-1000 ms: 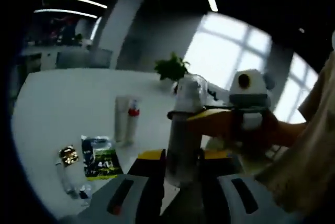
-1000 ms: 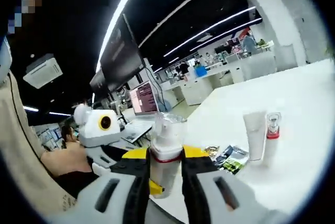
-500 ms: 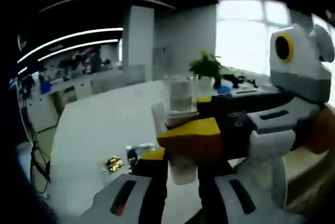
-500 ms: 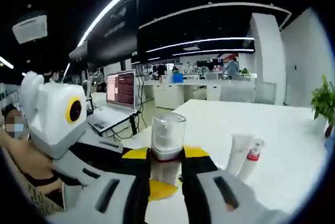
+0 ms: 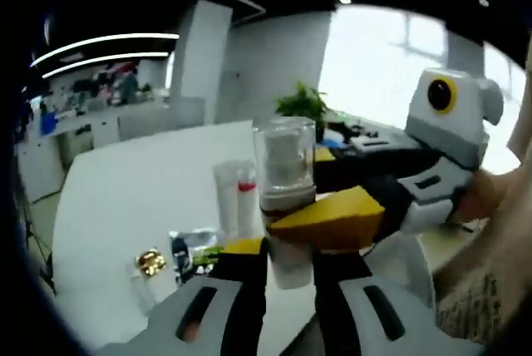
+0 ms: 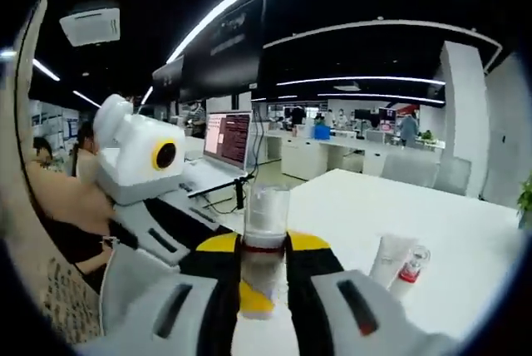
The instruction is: Arrange the skincare products in the storage area until every visible bottle or jar stands upright without overlapping.
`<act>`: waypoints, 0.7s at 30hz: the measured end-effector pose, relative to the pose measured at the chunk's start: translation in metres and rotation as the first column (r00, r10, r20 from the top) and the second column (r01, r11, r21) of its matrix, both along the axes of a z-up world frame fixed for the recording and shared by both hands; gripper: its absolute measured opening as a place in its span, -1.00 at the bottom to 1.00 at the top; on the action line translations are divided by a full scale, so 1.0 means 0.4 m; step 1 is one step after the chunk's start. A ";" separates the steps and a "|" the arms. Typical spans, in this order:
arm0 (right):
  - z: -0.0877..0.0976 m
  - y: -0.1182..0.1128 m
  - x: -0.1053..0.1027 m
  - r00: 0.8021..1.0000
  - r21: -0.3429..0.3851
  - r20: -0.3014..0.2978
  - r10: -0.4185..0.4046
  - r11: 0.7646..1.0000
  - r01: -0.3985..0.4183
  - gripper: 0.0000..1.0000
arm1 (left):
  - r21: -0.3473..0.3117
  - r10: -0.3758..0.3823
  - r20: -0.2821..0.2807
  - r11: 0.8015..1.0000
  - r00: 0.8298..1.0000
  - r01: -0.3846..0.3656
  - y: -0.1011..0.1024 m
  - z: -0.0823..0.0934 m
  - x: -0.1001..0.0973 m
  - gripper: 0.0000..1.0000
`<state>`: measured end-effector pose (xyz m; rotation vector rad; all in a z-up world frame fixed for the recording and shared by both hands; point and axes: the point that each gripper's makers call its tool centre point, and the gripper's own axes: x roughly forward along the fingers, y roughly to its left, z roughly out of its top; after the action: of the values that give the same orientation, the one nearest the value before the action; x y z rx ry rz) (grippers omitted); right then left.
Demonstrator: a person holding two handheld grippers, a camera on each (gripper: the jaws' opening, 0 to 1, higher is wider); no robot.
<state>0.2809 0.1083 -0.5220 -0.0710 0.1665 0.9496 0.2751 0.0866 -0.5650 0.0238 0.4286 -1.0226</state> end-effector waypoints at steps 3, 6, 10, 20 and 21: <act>-0.003 -0.006 -0.044 0.972 0.062 -0.071 0.223 0.974 -0.219 -0.54 | 0.021 -0.200 -0.007 0.980 0.980 0.200 -0.023 0.002 -0.049 -0.66; -0.017 -0.022 -0.085 0.920 0.049 -0.108 0.378 0.926 -0.375 -0.54 | 0.021 -0.353 -0.036 0.935 0.935 0.354 -0.035 -0.008 -0.093 -0.65; -0.003 -0.023 -0.112 0.878 0.107 -0.127 0.461 0.887 -0.450 -0.55 | -0.030 -0.485 -0.042 0.875 0.874 0.484 -0.069 0.009 -0.132 -0.66; 0.002 -0.079 -0.002 0.961 0.102 -0.100 0.258 0.963 -0.248 -0.60 | -0.032 -0.334 -0.035 0.942 0.942 0.333 -0.113 0.014 -0.023 -0.63; -0.002 -0.089 0.020 0.972 0.106 -0.121 0.201 0.976 -0.189 -0.60 | -0.037 -0.269 -0.032 0.963 0.963 0.268 -0.116 0.015 0.003 -0.62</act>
<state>0.2887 0.0727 -0.5228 0.0631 0.2398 1.1580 0.2761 0.0404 -0.5592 0.0347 0.4497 -1.2995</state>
